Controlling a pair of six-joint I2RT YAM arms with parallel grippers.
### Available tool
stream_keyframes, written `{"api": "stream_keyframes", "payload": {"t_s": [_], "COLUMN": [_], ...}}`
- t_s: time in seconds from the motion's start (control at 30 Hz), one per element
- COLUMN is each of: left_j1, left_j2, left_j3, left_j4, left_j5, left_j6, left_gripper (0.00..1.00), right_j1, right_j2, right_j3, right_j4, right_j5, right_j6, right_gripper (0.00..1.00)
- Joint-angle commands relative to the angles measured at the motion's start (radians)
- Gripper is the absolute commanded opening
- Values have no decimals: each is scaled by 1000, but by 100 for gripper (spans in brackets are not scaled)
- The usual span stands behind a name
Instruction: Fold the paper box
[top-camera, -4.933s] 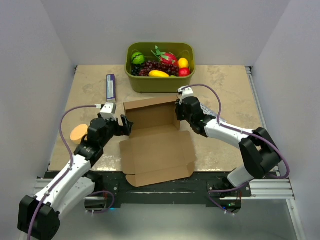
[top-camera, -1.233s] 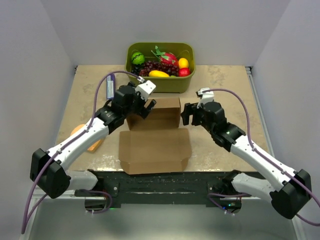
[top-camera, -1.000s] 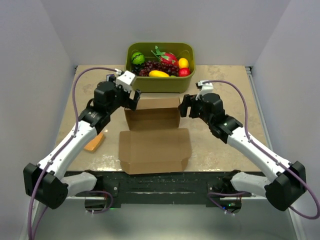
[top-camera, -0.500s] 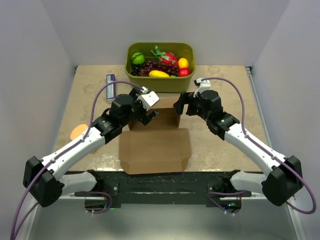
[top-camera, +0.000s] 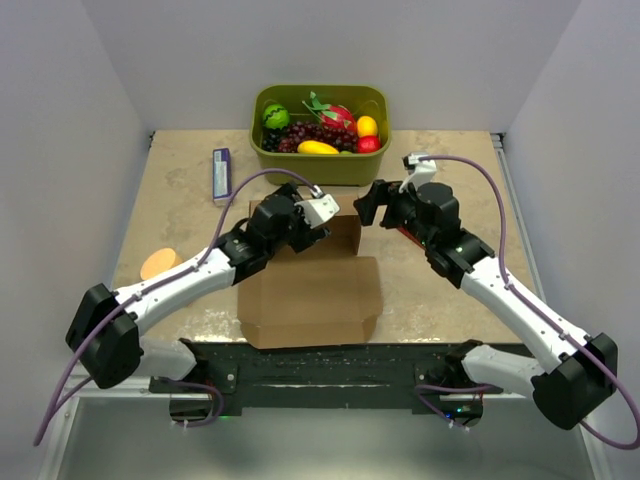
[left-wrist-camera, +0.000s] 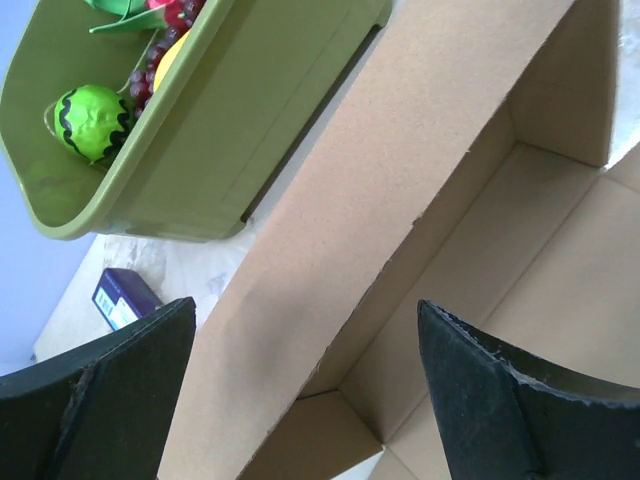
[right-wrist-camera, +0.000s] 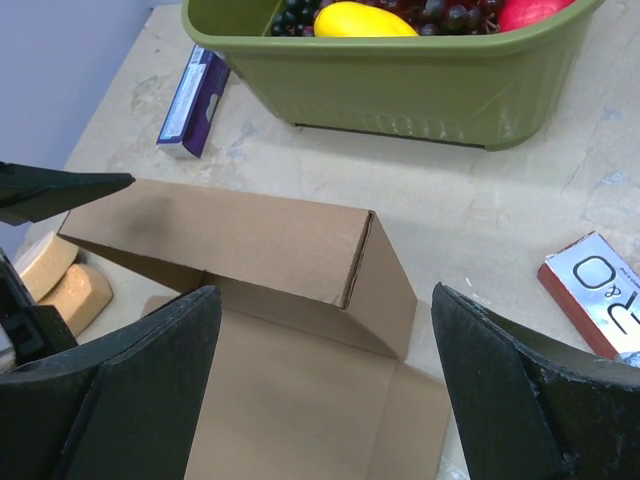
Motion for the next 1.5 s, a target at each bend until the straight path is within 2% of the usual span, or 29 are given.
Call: {"api": "stream_keyframes", "payload": {"t_s": [0.0,0.13,0.33,0.4,0.43,0.5,0.53,0.57,0.77,0.97,1.13,1.23,1.3,1.47], "left_j1": [-9,-13,-21,-23,-23,-23,-23,-23,16,164,241,333,378,411], "left_j2": [52,80,83,83,82,80,82,85,112,157,184,201,204,246], "left_j3": [1,1,-30,-36,-37,-39,-39,-39,15,88,50,-14,-65,-77], "left_j4": [79,105,175,185,185,188,188,185,134,-53,-110,-121,-110,-91], "left_j5": [-83,-176,-222,-235,-235,-233,-230,-224,-206,-75,23,182,299,349], "left_j6": [49,56,104,113,113,113,112,107,7,-244,-390,-505,-546,-573], "left_gripper": [91,80,56,48,39,30,22,19,12,11,11,11,11,9], "right_j1": [-11,-14,-23,-26,-28,-31,-31,-32,-35,-34,-37,-61,-86,-198], "right_j2": [-32,-35,-30,-30,-32,-32,-35,-32,-26,-52,-1,55,65,14], "right_j3": [-15,-21,-29,-31,-31,-31,-31,-31,-8,84,209,250,246,172], "right_j4": [37,45,57,55,54,51,51,51,19,-98,-237,-334,-374,-417], "right_j5": [17,16,4,5,5,7,8,5,-6,25,95,93,73,-45], "right_j6": [-7,-10,-9,-10,-12,-13,-13,-12,-16,-46,-76,-72,-64,-20], "right_gripper": [89,89,89,89,89,89,89,89,89,89,90,91,91,91]}}
